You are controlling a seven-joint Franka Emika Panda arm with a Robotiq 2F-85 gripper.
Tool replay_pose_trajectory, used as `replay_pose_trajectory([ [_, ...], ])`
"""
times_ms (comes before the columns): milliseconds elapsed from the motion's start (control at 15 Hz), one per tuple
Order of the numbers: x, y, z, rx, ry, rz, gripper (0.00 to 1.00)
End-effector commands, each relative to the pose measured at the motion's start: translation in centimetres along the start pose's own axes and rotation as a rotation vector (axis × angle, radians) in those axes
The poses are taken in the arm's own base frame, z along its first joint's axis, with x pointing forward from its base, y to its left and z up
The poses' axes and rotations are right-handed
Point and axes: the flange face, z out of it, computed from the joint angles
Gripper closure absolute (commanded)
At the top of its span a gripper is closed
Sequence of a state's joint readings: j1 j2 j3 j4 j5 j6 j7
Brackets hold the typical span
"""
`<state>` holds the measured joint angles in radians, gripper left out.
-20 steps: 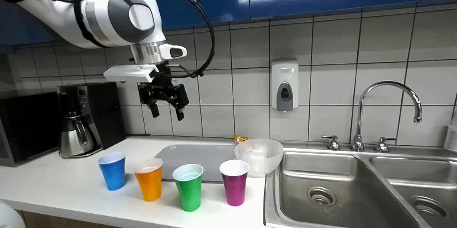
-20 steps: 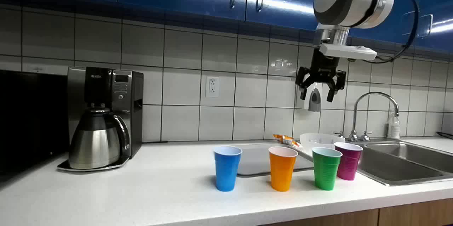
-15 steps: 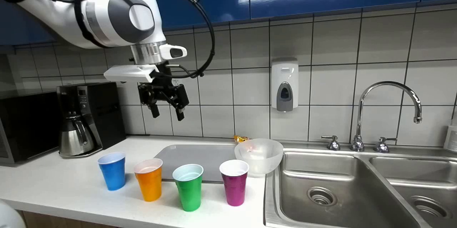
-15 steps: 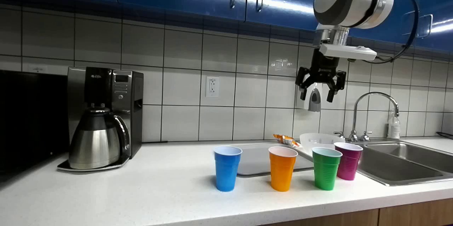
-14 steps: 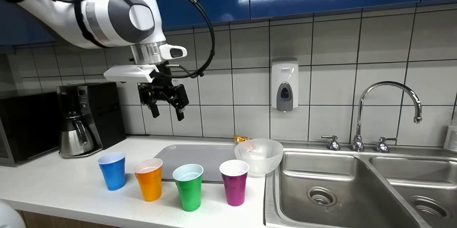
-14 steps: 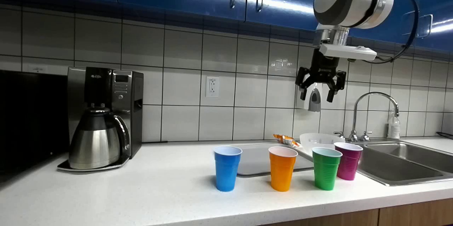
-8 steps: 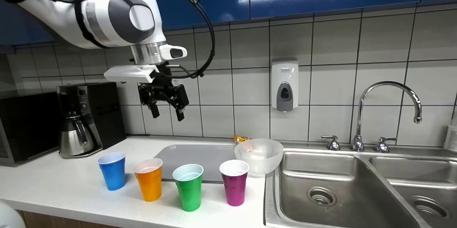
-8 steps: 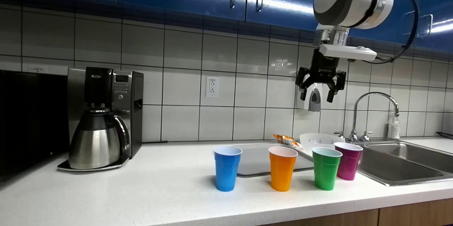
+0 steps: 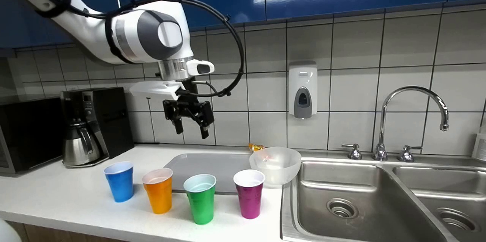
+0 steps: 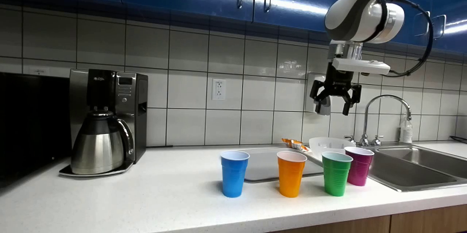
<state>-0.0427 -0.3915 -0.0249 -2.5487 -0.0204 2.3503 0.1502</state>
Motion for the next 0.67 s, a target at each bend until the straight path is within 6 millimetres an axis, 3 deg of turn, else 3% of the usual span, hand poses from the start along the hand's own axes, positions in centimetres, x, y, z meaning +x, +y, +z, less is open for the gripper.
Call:
replay_pose_trajectory([
  [0,1.8,1.4,1.2,-0.026,0.014,0.031,0.00],
  [600,4.4,4.0,5.6,-0.058,0.008,0.157,0.00],
])
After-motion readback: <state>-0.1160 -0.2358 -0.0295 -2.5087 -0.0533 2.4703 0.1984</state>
